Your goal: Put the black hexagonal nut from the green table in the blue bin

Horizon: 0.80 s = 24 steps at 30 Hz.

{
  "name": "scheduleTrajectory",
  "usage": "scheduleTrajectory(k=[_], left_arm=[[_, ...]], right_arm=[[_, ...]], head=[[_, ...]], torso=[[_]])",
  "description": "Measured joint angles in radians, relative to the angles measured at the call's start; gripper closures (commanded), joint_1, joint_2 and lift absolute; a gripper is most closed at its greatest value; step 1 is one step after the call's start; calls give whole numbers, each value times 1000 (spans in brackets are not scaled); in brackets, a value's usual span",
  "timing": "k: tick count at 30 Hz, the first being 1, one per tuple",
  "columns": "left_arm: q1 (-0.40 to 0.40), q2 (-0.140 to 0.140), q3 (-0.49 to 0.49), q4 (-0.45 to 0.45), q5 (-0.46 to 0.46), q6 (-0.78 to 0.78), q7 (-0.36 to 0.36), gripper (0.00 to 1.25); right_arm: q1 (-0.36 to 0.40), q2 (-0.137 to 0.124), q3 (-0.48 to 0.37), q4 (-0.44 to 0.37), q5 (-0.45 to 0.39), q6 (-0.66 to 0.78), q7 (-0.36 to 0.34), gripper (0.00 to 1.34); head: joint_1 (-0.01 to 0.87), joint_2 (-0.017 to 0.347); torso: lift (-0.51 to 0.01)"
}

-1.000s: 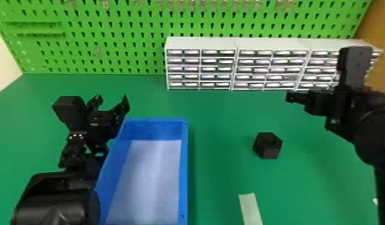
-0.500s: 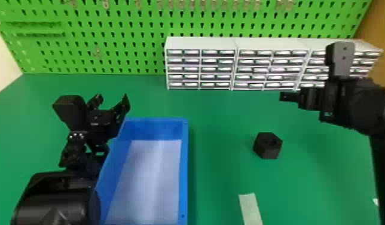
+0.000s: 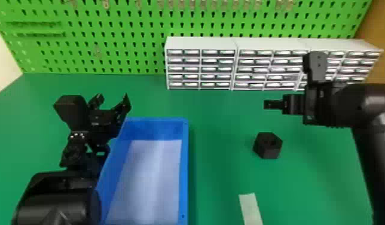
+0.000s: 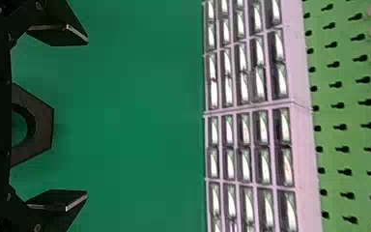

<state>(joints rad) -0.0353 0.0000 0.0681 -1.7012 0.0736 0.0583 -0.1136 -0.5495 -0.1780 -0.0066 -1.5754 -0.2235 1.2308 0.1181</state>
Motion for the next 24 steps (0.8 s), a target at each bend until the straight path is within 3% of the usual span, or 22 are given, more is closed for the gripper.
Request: scheduleTrajectory(k=[13,24], left_arm=[[0,0,-5,0,-1,0,8,509],[0,0,-6,1,-2,0,9,509]], right_arm=[[-48,-6,83,162,-51,-49,2,170],[-70,1,134,241,-56,-58,2,171]], head=[[686,51],[686,51]], torso=[[-97],[-97]])
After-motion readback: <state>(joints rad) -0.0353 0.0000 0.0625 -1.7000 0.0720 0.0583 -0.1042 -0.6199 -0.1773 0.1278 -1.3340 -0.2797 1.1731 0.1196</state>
